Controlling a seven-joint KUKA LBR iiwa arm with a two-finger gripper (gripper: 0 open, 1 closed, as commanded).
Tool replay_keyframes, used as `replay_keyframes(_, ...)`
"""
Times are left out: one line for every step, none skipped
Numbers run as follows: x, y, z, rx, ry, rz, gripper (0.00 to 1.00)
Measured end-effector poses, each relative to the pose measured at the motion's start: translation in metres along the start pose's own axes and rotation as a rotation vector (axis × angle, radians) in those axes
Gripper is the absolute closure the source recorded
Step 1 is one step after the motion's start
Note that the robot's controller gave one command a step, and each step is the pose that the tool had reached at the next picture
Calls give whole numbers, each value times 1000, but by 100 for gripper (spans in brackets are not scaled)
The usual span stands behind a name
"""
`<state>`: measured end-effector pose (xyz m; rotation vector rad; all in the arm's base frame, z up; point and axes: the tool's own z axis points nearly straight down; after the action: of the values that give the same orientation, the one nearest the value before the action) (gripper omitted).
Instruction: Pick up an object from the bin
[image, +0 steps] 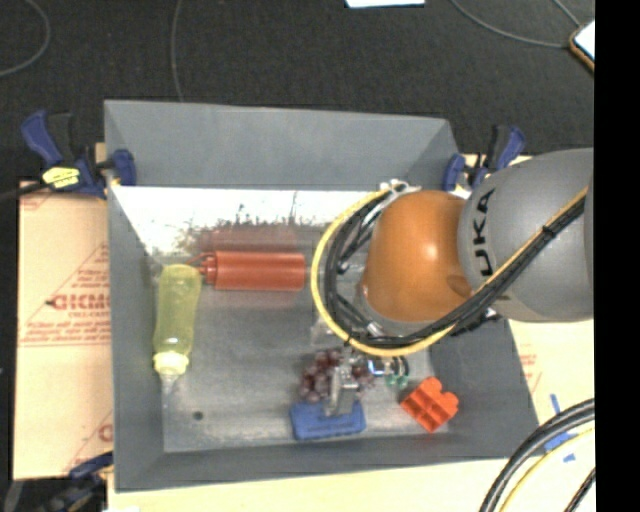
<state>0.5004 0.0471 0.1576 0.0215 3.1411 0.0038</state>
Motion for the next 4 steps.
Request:
replay_keyframes(22, 12, -17, 2, -13, 25, 100)
replay_keyframes(22, 12, -17, 2, -13, 25, 100)
replay_keyframes(15, -44, 23, 4, -12, 16, 100)
replay_keyframes(-54, -26, 13, -1, -22, -4, 100)
